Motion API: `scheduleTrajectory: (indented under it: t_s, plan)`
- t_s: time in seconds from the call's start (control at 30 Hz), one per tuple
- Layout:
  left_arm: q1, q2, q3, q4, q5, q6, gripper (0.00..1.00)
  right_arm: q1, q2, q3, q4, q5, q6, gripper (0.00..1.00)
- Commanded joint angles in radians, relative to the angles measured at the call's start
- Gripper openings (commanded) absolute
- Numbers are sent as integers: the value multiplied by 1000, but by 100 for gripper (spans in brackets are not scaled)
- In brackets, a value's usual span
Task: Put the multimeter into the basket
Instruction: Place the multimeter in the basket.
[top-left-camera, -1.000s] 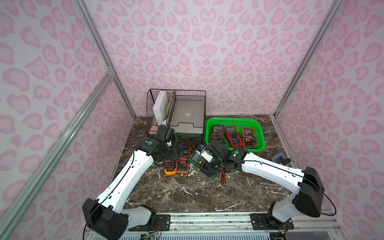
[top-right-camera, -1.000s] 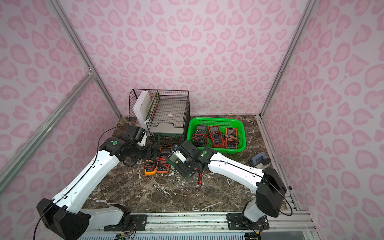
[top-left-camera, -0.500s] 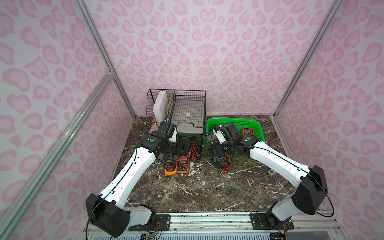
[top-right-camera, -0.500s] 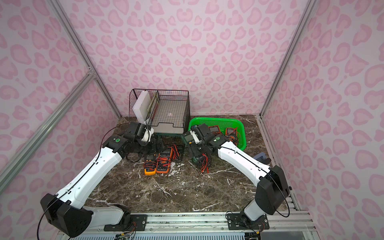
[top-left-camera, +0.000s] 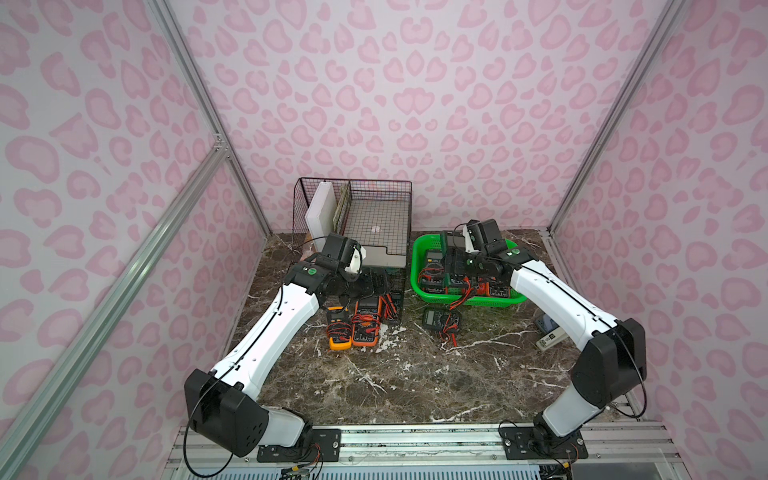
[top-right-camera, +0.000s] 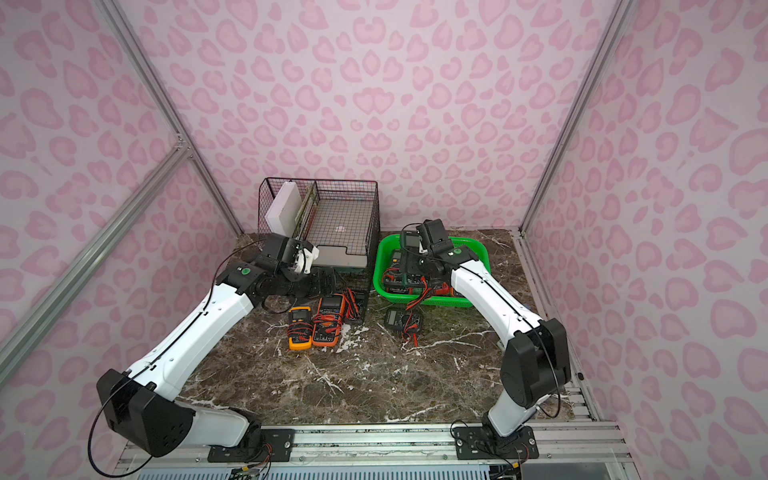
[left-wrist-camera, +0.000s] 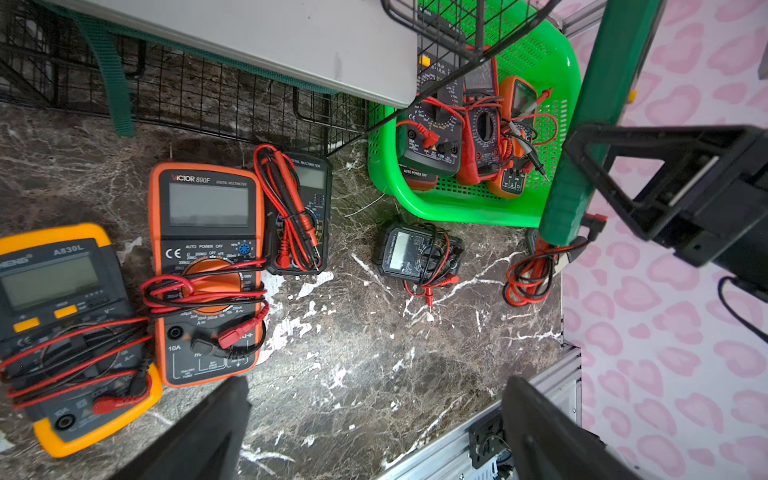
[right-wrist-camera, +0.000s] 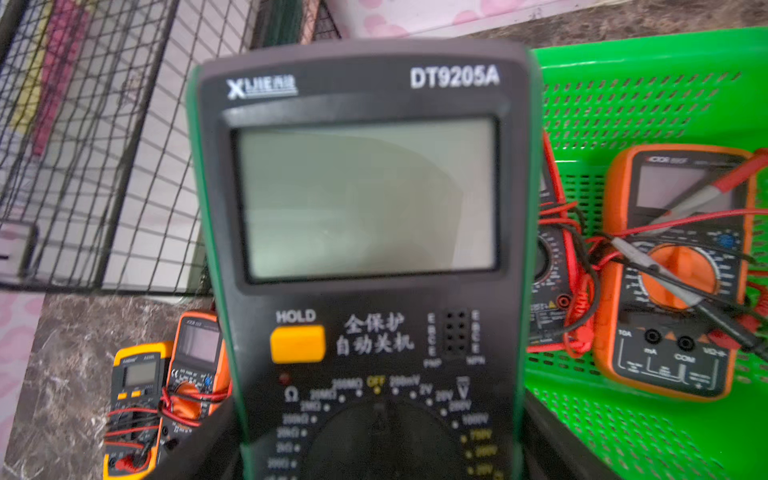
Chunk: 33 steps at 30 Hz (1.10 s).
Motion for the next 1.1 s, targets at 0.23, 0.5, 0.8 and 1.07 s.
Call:
scheduleTrajectory:
  t_s: [0.23,0.5,0.8,1.07]
  plan:
    - [-18,5,-15,12,21,3,98,-54,143,118,42,94,78,50]
    - [-32,0,-34,15,17,1,98,-87,243,167,33,116,65,50]
    - [-41,-2,-35,16,16,0,99,-91,320,163,33,123,55,50]
    - [-46,-11,-48,19,12,-3,98,-73,351,144,20,134,52,56]
